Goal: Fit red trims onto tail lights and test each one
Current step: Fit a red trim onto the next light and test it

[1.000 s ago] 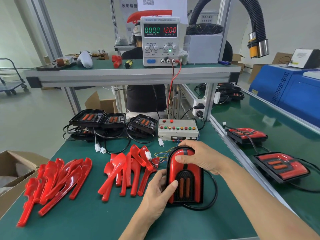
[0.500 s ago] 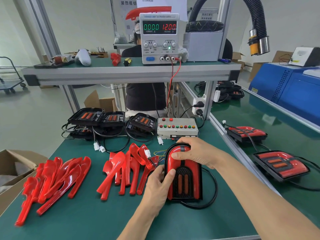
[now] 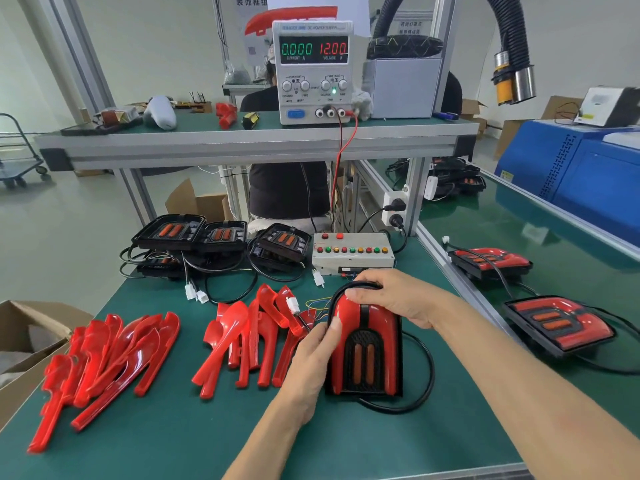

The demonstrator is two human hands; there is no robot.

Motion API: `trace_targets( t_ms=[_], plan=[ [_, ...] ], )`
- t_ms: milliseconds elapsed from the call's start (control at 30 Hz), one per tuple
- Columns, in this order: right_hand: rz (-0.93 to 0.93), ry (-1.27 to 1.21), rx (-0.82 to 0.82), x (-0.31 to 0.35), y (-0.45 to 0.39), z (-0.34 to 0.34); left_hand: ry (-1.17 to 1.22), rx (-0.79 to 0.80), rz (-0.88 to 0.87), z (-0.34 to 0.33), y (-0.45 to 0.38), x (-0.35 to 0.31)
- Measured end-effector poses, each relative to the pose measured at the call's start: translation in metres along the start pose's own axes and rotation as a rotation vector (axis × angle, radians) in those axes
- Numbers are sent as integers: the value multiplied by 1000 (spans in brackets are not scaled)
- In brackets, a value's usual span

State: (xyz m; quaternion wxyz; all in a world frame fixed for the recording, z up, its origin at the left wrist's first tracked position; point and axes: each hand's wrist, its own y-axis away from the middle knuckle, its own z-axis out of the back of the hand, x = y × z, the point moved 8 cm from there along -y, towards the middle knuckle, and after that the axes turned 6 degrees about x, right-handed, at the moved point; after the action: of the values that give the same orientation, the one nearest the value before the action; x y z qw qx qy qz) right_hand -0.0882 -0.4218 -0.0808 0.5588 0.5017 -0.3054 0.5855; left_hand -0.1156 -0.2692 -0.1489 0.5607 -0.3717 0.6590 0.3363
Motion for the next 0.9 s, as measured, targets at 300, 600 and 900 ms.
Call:
trace_targets(
  t_ms=[300, 600, 900],
  plan=[
    [-29, -185, 4, 0, 1, -7, 226, -43, 101, -9, -19, -5],
    [-25, -247, -75, -4, 9, -10, 281, -80, 74, -13, -15, -6],
    [31, -177, -41, -6, 10, -3, 83, 31, 18, -15, -15, -14]
  ],
)
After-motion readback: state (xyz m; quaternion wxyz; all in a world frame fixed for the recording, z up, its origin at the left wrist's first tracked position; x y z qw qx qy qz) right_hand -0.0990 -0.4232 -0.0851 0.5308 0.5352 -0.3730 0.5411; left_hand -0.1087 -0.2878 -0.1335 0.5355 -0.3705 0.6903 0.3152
